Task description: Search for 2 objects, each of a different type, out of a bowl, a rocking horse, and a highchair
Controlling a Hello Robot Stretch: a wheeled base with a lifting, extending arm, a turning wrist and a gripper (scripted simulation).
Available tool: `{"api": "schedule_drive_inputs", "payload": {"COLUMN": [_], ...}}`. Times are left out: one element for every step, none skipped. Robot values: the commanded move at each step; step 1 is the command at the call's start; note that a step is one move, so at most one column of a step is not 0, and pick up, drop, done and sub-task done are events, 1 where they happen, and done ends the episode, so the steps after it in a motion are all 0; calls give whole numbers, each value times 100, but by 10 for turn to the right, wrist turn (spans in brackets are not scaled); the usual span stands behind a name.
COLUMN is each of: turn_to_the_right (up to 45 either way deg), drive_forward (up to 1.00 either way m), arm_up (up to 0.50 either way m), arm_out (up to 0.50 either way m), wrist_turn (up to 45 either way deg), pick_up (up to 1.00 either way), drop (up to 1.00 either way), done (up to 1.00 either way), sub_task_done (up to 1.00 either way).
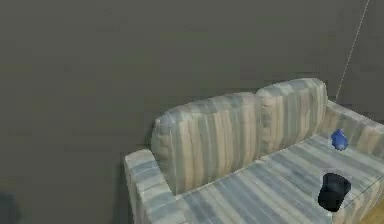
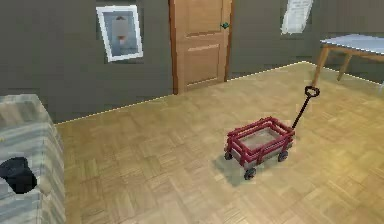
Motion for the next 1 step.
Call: {"api": "schedule_drive_inputs", "payload": {"turn_to_the_right": [-450], "drive_forward": [0], "arm_up": [0], "arm_out": [0], "wrist_turn": [0], "pick_up": [0], "drop": [0], "done": [0], "sub_task_done": [0]}}
